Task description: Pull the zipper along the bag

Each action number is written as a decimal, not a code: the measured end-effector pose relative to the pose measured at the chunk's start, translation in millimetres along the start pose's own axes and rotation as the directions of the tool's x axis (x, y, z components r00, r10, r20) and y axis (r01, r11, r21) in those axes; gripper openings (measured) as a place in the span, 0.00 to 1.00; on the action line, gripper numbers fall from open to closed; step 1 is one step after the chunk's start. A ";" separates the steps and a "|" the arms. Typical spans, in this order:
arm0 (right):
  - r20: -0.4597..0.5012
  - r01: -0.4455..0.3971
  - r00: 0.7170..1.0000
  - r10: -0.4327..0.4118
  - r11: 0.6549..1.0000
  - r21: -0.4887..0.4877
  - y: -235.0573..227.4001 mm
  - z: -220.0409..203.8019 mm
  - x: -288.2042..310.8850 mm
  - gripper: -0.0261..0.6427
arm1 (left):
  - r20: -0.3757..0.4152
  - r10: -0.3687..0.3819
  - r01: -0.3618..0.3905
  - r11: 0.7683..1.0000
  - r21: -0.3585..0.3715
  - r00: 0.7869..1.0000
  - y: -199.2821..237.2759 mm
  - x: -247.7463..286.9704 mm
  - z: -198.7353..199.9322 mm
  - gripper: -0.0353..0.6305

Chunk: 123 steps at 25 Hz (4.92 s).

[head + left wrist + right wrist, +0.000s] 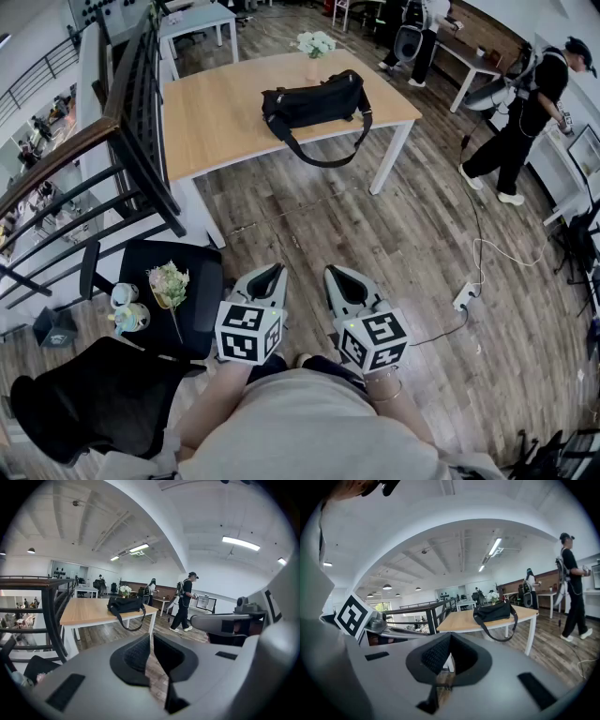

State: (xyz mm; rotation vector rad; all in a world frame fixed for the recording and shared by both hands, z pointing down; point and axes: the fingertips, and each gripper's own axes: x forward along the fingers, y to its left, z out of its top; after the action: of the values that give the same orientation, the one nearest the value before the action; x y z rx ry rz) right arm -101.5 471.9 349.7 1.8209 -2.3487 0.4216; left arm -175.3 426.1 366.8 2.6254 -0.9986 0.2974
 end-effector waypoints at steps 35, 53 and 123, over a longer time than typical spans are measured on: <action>0.039 -0.060 0.998 0.058 0.998 0.030 -41.6 -4.4 -22.4 0.14 | 0.025 -0.019 0.018 0.999 0.037 1.000 -43.6 22.2 1.8 0.17; 0.005 -0.038 0.999 0.037 0.995 0.096 -89.2 -4.8 49.2 0.17 | -0.047 -0.051 0.052 0.999 0.009 0.998 -6.3 98.6 6.3 0.24; -0.109 -0.369 0.923 0.368 0.929 0.016 -294.2 153.3 536.4 0.16 | -0.050 0.287 -0.291 0.939 -0.184 0.957 332.0 472.4 182.8 0.24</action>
State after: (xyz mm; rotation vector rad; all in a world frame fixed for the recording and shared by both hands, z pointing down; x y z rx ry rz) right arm 53.2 -138.0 392.9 1.3077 -2.6083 0.5421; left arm -37.2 -161.9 411.4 2.2990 -1.3380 0.2821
